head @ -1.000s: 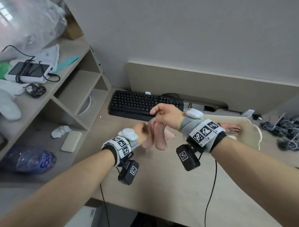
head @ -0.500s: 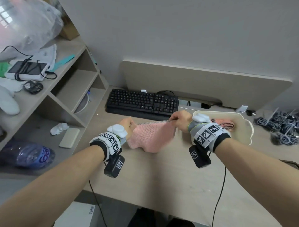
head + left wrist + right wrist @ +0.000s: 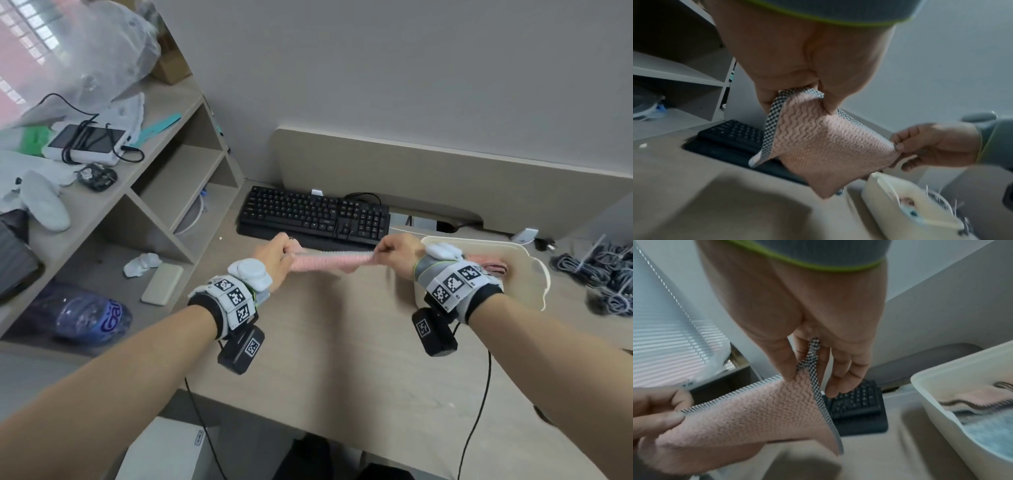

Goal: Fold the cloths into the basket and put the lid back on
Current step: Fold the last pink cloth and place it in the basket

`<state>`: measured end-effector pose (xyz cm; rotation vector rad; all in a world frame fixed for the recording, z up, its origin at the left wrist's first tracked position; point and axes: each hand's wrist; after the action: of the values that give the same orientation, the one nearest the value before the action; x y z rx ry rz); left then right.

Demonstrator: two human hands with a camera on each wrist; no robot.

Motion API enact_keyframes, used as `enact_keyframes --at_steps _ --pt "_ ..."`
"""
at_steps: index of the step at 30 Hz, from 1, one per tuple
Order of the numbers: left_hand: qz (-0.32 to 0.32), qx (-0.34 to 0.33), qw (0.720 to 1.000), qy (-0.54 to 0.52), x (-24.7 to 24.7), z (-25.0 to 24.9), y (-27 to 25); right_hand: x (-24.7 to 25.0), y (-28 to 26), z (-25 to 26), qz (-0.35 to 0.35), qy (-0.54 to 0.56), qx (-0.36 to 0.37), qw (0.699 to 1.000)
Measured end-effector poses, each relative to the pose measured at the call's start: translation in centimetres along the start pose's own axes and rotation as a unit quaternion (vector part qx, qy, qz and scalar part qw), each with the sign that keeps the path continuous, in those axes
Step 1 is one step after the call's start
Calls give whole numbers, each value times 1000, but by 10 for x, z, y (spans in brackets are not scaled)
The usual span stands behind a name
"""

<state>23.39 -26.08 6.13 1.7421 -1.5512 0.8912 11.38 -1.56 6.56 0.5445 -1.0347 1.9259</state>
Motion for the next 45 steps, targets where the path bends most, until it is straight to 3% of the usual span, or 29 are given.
enact_keyframes --at_steps 3,8,12,15,31,33,37,45 --pt "85 24 996 28 -28 19 -19 -29 -4 -22 56 -67 -40 995" --pt "175 64 982 20 -73 48 -48 -73 -12 -53 134 -162 -89 974" --pt "223 94 970 23 -98 67 -59 -97 -4 -65 148 -191 -118 963" --pt "224 137 964 -37 -104 77 -56 -111 6 -67 160 -176 -135 962" --pt "177 112 977 -49 -131 120 10 -147 68 -97 118 -162 -261 944" --pt "185 104 977 -22 -134 126 10 -145 63 -95 97 -177 -280 939" --pt "228 149 962 18 -132 131 0 -151 57 -103 75 -158 -309 935" --pt "327 204 919 80 -145 120 -10 -169 49 -94 114 -107 -291 944"
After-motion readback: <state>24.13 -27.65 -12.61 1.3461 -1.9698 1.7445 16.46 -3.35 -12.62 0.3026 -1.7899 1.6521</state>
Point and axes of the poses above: each hand's wrist, its own y-axis towards the middle knuckle, its own x-axis out of the back of the hand, z = x × y, and after that the axes turned 11 degrees about -x, right-handed
